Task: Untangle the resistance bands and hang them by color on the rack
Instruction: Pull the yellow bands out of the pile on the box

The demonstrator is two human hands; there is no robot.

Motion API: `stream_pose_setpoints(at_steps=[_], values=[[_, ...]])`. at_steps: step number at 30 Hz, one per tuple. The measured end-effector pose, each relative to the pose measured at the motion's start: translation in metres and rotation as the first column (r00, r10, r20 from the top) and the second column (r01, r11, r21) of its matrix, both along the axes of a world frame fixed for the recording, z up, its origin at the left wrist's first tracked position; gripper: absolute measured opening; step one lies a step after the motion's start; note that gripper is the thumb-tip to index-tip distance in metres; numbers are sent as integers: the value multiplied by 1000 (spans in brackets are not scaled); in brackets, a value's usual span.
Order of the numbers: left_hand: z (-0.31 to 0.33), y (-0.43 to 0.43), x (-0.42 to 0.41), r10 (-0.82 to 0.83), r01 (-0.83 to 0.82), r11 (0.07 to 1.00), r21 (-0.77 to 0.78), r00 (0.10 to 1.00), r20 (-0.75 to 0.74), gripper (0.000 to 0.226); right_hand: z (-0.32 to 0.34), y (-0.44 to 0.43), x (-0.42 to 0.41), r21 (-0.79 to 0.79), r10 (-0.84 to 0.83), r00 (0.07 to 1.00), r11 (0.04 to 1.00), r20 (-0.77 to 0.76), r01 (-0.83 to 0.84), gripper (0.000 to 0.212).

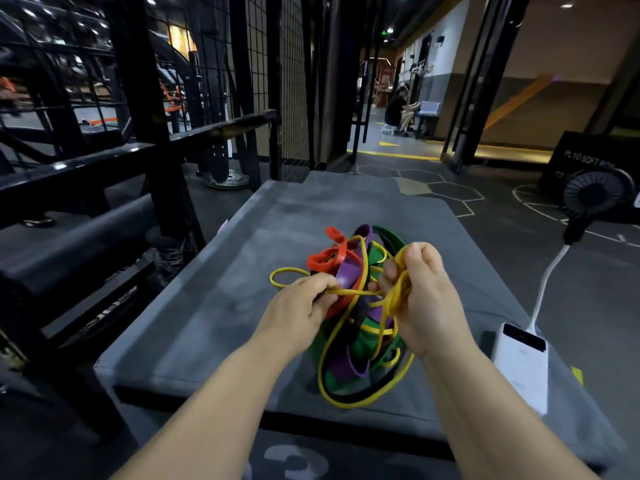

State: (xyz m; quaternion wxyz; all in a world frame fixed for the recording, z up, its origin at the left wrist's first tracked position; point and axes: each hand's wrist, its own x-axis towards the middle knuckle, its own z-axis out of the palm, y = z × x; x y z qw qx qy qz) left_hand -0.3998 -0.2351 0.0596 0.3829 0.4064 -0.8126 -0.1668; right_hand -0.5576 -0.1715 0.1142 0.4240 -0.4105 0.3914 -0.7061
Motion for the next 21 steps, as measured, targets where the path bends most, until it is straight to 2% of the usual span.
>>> stream_pose_setpoints(at_steps=[3,5,9,11,15,17,18,19,21], values=[[5,1,1,3,-2,1000,9,999,-37,12,-1,0,-3,-1,-20,984,1000,-177,21,37],[12,4,2,8,-6,999,35,998,-70,12,0,1,-8,14,-47,968,999,-247,52,33],[18,7,2,-19,28,996,84,995,-99,14,-1,-1,-14,95,-17,975,995,-220,38,24],[11,7,1,-37,47,989,138,996,-77,14,-8,-3,-17,168,-29,958,983,-287,80,23],[-4,8,2,-34,27,974,223,999,28,22,-26,-3,-23,260,-61,868,942,-492,213,18],[-3,12,1,-37,33,975,220,999,12,18,-26,0,-22,277,-40,831,933,-554,229,11],[0,14,1,-37,42,978,206,999,-31,17,-24,2,-21,283,-12,811,934,-585,218,15],[5,15,0,-28,43,981,189,996,-84,18,-22,5,-19,273,19,773,941,-635,201,22],[15,19,-2,-4,34,986,165,984,-178,20,-15,10,-15,243,87,605,953,-792,182,38]])
